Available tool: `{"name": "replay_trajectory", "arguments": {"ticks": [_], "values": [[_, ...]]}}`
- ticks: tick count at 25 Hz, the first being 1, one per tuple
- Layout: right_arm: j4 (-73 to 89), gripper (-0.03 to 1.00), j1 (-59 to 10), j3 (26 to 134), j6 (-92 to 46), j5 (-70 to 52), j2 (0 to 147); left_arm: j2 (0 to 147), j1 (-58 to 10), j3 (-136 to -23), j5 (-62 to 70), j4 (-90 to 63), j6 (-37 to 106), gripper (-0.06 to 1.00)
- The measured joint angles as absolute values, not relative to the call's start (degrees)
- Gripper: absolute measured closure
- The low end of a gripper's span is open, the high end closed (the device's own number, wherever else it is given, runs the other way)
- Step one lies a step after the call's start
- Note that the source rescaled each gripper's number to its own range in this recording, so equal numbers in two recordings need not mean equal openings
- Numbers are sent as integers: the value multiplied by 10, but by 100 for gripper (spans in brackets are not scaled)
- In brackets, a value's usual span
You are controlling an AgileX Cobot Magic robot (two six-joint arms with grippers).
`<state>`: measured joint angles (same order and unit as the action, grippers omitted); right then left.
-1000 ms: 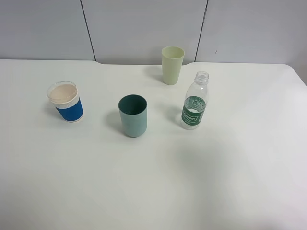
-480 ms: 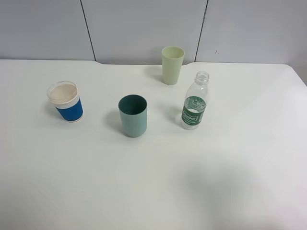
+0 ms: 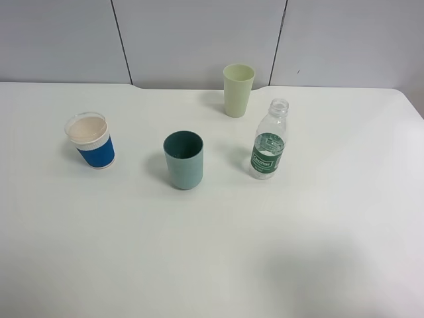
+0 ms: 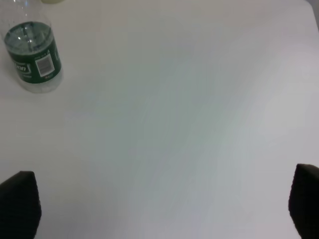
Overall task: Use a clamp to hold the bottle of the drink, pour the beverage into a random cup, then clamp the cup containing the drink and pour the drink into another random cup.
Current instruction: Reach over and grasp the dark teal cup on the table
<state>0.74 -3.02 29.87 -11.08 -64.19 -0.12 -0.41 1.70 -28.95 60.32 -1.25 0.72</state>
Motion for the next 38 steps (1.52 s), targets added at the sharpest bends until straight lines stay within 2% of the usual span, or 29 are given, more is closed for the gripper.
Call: {"name": "replay_trajectory", "arguments": {"ticks": [38], "values": [[7,-3,-30,290,-55,-611,-1,-4,17,-289,603,-12,7,-6]]}}
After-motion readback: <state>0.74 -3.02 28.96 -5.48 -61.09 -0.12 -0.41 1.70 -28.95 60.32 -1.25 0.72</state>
